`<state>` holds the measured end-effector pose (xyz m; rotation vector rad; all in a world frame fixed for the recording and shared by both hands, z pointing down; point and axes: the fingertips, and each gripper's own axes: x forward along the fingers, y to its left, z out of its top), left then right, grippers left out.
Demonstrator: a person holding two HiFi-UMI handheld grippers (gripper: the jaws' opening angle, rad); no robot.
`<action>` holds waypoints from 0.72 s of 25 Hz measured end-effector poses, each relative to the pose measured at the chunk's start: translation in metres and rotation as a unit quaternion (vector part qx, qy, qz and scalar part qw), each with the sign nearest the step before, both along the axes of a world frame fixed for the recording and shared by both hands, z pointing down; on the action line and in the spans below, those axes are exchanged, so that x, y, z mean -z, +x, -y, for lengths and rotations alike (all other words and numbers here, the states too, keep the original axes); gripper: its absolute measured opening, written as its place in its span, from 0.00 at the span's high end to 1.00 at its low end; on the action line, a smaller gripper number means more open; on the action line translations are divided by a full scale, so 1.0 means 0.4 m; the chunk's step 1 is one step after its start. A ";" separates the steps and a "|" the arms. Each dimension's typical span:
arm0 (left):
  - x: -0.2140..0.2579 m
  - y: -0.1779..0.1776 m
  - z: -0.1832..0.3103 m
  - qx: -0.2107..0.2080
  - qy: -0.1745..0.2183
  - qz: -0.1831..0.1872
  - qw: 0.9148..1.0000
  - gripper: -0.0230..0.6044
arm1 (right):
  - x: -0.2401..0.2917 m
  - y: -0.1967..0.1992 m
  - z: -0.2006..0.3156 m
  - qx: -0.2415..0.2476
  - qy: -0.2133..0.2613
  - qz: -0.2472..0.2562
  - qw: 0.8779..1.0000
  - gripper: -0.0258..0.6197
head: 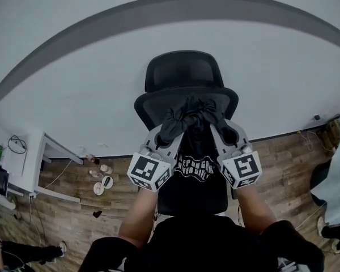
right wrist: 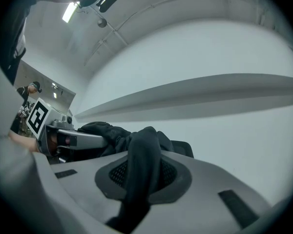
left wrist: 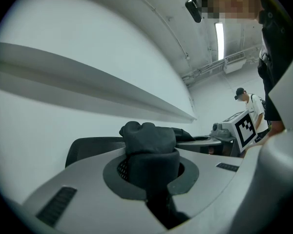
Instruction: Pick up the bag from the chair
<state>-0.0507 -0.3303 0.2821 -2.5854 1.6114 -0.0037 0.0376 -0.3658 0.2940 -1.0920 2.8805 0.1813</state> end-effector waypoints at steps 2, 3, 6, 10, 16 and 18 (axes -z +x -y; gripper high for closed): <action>0.001 0.002 -0.002 0.002 0.002 -0.002 1.000 0.87 | 0.001 0.002 -0.002 -0.002 0.000 0.001 1.000 0.87; 0.000 0.004 -0.004 0.002 0.003 -0.002 1.000 0.87 | 0.001 0.003 -0.004 -0.002 0.001 0.001 1.000 0.87; -0.003 0.009 -0.010 0.002 0.005 -0.003 1.000 0.87 | 0.001 0.007 -0.010 -0.005 0.003 0.001 1.000 0.87; -0.005 0.010 -0.021 0.001 0.004 -0.003 1.000 0.87 | 0.000 0.006 -0.018 -0.006 0.006 0.000 1.000 0.87; -0.013 0.047 -0.018 -0.007 0.001 -0.010 1.000 0.87 | -0.009 0.039 -0.014 -0.017 0.005 -0.011 1.000 0.87; -0.017 0.059 -0.019 -0.012 0.001 -0.011 1.000 0.87 | -0.014 0.050 -0.013 -0.022 0.005 -0.013 1.000 0.87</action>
